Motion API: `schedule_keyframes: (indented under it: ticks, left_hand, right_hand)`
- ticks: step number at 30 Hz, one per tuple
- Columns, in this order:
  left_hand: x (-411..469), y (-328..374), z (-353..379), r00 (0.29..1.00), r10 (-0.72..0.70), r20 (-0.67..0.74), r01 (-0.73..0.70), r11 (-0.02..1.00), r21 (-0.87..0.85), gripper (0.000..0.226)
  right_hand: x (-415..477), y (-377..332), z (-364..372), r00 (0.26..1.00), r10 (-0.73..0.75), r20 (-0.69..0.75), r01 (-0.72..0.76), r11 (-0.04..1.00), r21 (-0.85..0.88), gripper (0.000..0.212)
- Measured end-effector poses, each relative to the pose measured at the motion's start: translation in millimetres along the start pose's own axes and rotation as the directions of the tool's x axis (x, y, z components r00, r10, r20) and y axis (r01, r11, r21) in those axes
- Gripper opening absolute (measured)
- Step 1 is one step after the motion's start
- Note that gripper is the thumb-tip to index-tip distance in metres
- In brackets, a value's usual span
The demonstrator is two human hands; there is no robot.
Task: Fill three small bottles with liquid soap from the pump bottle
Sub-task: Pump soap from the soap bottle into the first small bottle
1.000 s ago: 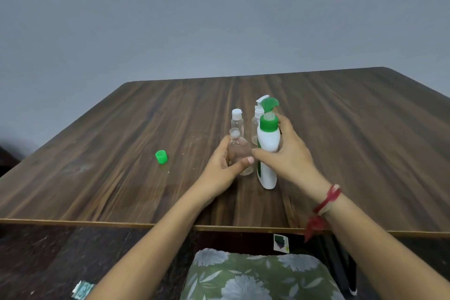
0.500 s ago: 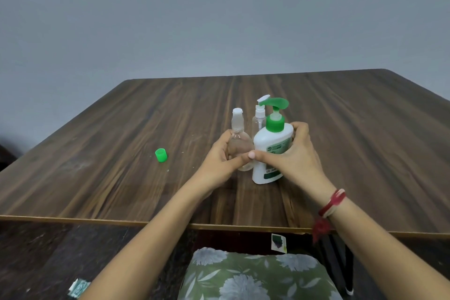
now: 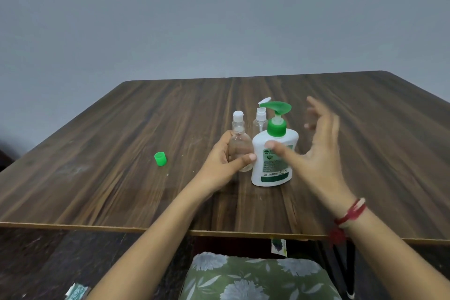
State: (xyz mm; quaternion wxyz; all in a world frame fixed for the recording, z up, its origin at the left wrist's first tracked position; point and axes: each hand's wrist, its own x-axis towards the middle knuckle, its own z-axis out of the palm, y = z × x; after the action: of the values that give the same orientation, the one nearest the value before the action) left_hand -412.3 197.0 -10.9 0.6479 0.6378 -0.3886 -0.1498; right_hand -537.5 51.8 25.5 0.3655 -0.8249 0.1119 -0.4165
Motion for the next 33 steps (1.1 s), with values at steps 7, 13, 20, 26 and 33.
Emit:
schedule_keyframes:
  ticks: [7,13,20,26,33]
  left_hand:
    - [8.5,19.6,-4.3,0.991,0.086,-0.105,-0.084,0.996,0.017,0.035]
    - [1.9,33.3,-0.5,0.983,0.181,-0.03,-0.171,0.965,0.201,0.026]
    - [-5.1,30.0,0.4,0.986,0.163,0.016,-0.162,0.958,0.237,0.02]
    - [-4.5,35.1,3.5,0.99,0.139,0.031,-0.142,0.957,0.254,0.019]
    - [4.6,45.8,6.6,0.991,0.122,0.061,-0.135,0.949,0.285,0.044]
  right_hand:
    - [48.8,-11.4,-6.2,0.92,-0.377,0.103,0.352,0.914,0.201,0.036]
    - [47.3,-0.3,15.0,0.919,-0.395,-0.021,0.388,0.89,0.24,0.016]
    - [42.1,1.4,30.2,0.96,-0.277,-0.041,0.267,0.862,0.431,0.022]
    - [41.3,8.1,36.3,0.962,-0.274,0.023,0.23,0.849,0.475,0.024]
    - [41.8,6.3,37.1,0.963,-0.271,-0.014,0.248,0.861,0.444,0.019]
